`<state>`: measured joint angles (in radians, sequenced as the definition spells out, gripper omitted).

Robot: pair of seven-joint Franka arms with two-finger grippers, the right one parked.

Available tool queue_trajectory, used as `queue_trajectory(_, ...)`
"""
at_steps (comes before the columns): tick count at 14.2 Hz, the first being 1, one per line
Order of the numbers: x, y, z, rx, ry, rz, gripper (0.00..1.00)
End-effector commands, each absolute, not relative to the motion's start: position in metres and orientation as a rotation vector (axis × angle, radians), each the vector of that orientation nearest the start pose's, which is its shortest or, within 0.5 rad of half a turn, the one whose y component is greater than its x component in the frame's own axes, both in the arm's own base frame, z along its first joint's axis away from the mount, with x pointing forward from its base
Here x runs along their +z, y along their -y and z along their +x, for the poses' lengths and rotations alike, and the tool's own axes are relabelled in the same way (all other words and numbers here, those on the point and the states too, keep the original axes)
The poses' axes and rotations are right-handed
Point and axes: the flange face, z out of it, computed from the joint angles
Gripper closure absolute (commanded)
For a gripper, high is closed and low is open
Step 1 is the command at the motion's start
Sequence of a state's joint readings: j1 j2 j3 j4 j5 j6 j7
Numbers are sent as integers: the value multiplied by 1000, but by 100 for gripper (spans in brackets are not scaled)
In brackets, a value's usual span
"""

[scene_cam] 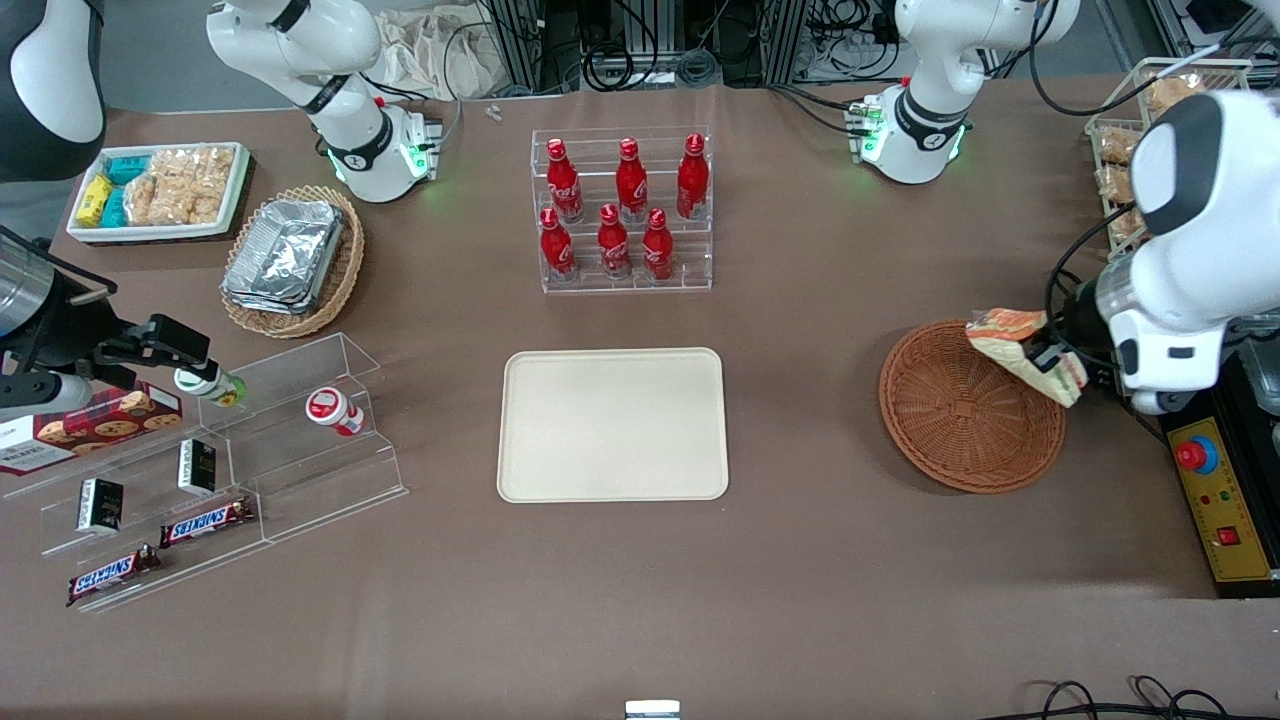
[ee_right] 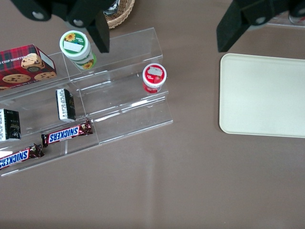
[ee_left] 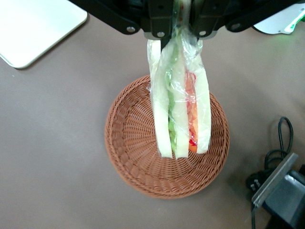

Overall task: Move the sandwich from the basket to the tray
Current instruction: 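Lift the sandwich up out of the basket with the left gripper, then carry the held sandwich over to the cream tray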

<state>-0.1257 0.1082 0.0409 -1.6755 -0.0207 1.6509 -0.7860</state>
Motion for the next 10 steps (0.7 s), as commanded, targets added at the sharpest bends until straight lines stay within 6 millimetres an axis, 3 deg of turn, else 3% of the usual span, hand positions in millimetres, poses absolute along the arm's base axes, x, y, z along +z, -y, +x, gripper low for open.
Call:
queue_trajectory(1, 530, 63, 583, 241, 845, -3007, 100)
queue_trajectory(3, 537, 68, 580, 283, 548, -3116, 100)
queue_trajectory(4, 539, 80, 580, 285, 408, -3160, 100)
queue_trajectory(10, 524, 210, 567, 246, -41, -3136, 100)
